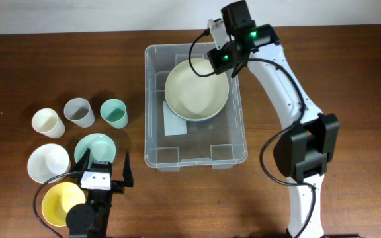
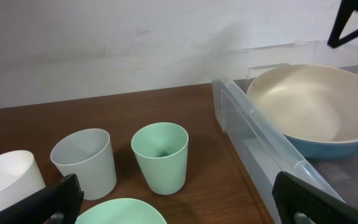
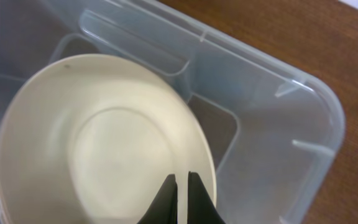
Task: Pack container
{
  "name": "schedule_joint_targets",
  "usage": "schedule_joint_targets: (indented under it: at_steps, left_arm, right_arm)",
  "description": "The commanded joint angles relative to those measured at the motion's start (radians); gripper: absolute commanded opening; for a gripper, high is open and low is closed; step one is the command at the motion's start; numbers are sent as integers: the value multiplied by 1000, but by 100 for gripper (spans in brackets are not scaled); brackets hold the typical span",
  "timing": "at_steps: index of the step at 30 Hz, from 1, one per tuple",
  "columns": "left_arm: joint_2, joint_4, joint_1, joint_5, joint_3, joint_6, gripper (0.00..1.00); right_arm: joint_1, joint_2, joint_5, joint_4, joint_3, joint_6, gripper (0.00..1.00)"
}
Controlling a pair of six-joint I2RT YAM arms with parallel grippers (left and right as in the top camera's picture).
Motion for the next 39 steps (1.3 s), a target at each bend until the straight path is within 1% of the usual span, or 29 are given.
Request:
schedule_joint_targets:
  at_steps: [1, 16, 25, 32, 37, 39]
  left_arm:
    - [-3, -4, -1, 1, -4, 5, 100]
    - [-3, -4, -1, 1, -4, 5, 100]
    - [-3, -4, -1, 1, -4, 5, 100]
    - [-3, -4, -1, 1, -4, 5, 100]
    - [-3, -4, -1, 1, -4, 5, 100]
    - [-3, -4, -1, 1, -4, 5, 100]
  right_arm:
    - [-3, 26, 14, 31, 5, 10, 4]
    - [-6, 109, 17, 42, 5, 10, 4]
    - [-10, 106, 17, 57, 10, 10, 4]
    - [-11, 102, 17, 61, 81, 9, 4]
    - [-16, 103, 18, 61, 79, 6, 3]
    - [-23, 103, 18, 60, 78, 6, 4]
